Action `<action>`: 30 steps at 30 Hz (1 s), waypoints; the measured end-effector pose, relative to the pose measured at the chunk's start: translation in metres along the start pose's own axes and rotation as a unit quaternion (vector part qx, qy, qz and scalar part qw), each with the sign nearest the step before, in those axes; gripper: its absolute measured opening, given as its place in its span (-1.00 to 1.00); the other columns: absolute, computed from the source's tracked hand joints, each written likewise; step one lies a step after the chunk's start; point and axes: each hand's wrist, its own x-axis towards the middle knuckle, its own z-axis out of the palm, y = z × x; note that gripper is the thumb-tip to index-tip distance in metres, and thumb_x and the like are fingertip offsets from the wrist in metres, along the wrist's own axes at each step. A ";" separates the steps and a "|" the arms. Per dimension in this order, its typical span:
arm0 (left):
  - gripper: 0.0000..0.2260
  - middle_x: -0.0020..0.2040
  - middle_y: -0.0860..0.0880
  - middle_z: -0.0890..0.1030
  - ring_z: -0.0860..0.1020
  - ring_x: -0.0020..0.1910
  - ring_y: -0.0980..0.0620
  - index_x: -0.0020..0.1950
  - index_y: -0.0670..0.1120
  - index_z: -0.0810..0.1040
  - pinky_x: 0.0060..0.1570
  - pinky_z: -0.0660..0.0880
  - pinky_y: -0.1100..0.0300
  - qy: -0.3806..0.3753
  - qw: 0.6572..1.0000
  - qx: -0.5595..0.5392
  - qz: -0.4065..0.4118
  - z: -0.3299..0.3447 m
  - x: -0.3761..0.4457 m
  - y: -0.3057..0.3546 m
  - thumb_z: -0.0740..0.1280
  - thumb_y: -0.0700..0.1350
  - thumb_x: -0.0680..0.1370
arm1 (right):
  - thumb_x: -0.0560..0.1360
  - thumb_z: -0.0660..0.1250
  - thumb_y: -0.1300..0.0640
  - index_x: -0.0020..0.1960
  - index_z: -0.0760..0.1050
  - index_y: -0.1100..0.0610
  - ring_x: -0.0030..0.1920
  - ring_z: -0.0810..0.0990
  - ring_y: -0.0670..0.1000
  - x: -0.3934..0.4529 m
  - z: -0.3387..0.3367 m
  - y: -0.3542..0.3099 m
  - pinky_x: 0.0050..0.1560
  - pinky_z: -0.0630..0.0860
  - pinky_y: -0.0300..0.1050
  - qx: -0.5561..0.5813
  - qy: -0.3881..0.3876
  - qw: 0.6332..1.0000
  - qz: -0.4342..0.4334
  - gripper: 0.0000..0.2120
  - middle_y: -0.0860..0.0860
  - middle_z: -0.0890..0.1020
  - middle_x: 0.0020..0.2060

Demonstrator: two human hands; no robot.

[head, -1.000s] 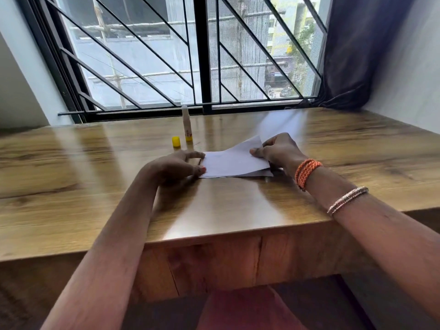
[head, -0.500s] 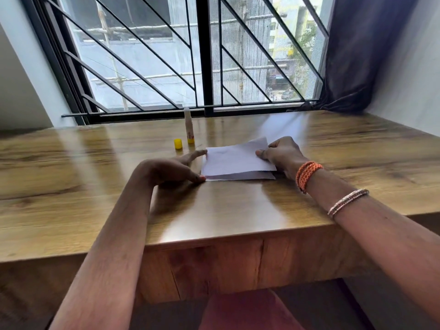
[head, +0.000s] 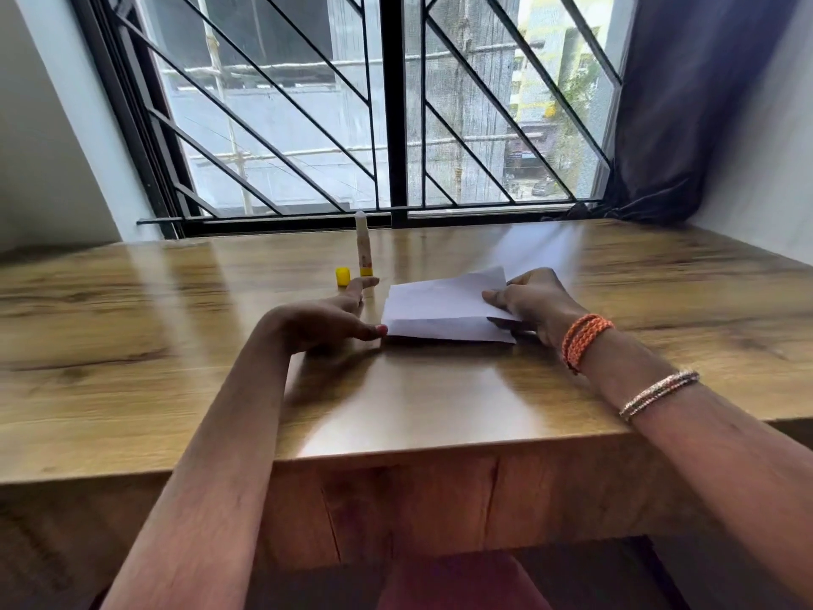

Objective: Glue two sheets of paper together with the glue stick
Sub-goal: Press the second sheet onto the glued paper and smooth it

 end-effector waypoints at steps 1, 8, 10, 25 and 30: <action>-0.33 0.53 -0.12 0.08 0.09 0.50 0.01 0.52 0.06 0.02 0.37 0.12 0.24 -0.001 1.000 -0.012 -0.003 -0.002 -0.001 0.001 0.32 -0.17 0.54 | 0.39 0.47 0.29 -0.25 0.51 0.27 -0.30 0.65 0.14 0.000 0.001 0.000 -0.13 0.65 0.06 0.003 0.000 1.000 -0.004 -0.86 0.20 0.63 -0.18; -0.57 -0.07 0.00 0.39 0.38 -0.18 0.10 0.33 -0.04 0.37 -0.40 0.32 0.35 0.023 0.998 0.050 -0.016 0.002 0.001 0.001 0.39 -0.10 0.49 | 0.30 0.53 0.13 -0.04 0.59 0.27 -0.03 0.64 0.15 0.007 0.005 0.006 0.06 0.61 0.04 -0.065 0.010 0.998 -0.021 -0.68 0.18 0.65 -0.06; -0.62 -0.22 0.03 0.35 0.34 -0.33 0.12 0.31 -0.05 0.40 -0.56 0.28 0.44 0.030 0.999 0.044 -0.010 0.000 0.000 0.000 0.36 -0.13 0.51 | 0.32 0.52 0.13 -0.04 0.59 0.27 -0.04 0.64 0.13 0.006 0.005 0.006 0.03 0.61 -0.02 -0.076 0.017 0.997 -0.029 -0.71 0.17 0.66 -0.08; -0.69 -0.18 0.00 0.36 0.37 -0.28 0.11 0.27 -0.02 0.49 -0.40 0.34 0.34 0.073 0.996 0.060 -0.002 -0.001 0.004 -0.003 0.31 -0.21 0.54 | 0.35 0.51 0.14 -0.06 0.60 0.28 -0.07 0.64 0.10 0.007 0.006 0.009 -0.04 0.60 -0.08 -0.106 0.041 0.992 -0.057 -0.74 0.16 0.67 -0.11; -0.67 -0.20 0.02 0.35 0.37 -0.30 0.12 0.30 -0.02 0.46 -0.41 0.35 0.34 0.069 0.996 0.053 -0.003 -0.001 0.005 -0.004 0.30 -0.22 0.55 | 0.37 0.49 0.13 -0.05 0.59 0.26 -0.07 0.64 0.10 0.004 0.007 0.008 -0.13 0.55 -0.15 -0.115 0.045 0.990 -0.065 -0.76 0.15 0.66 -0.10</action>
